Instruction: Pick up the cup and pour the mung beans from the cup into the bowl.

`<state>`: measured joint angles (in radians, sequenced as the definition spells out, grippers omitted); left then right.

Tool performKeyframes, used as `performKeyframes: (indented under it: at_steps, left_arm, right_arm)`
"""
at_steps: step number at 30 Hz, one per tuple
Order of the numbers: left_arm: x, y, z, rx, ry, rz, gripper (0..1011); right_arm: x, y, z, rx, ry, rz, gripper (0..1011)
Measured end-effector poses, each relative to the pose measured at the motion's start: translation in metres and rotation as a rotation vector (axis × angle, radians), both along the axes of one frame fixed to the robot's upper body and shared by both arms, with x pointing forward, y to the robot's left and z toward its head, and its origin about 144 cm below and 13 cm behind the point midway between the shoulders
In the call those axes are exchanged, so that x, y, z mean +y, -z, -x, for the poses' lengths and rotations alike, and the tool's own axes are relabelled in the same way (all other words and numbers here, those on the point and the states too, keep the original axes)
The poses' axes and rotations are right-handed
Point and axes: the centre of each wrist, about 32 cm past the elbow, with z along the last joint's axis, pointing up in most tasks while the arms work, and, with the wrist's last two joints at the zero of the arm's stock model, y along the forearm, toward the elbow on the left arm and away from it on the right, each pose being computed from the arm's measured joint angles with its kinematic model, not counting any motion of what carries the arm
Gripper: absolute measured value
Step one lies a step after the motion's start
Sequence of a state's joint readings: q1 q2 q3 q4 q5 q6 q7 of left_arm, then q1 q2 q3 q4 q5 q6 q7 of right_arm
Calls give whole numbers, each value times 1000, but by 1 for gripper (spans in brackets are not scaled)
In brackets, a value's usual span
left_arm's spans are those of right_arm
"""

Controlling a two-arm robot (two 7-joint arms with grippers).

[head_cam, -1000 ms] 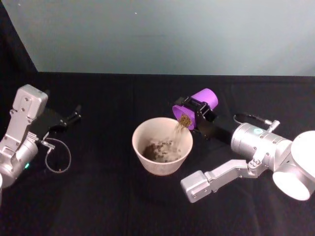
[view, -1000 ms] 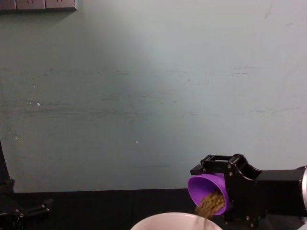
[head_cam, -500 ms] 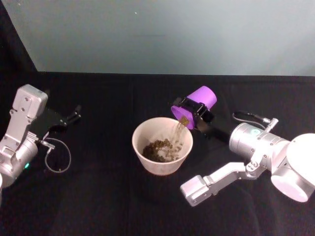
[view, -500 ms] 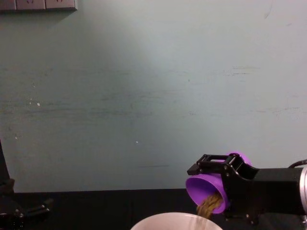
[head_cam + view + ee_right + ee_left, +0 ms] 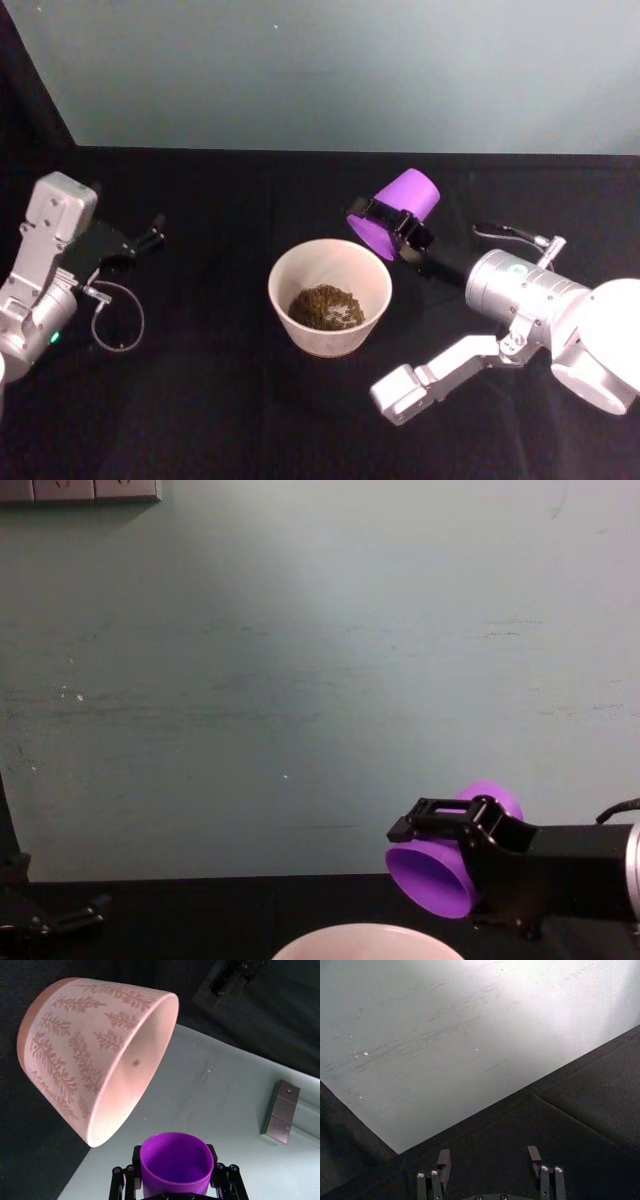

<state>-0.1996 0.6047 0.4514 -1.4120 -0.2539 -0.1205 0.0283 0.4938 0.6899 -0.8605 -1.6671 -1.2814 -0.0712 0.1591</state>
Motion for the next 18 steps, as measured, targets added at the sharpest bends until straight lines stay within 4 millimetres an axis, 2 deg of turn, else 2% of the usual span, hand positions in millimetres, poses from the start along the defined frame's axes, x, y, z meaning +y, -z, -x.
performKeyframes:
  at_steps: [11,15,18]
  left_arm:
    - [0,0,0,0,0,0,1000]
    - [0,0,0,0,0,0,1000]
    - [0,0,0,0,0,0,1000]
  right_arm:
    - [-1,1,1,-17,-3,18,735]
    - [-8,-1,0,31,3,-47,736]
    - [-22,-7,-5,115,5,-179,735]
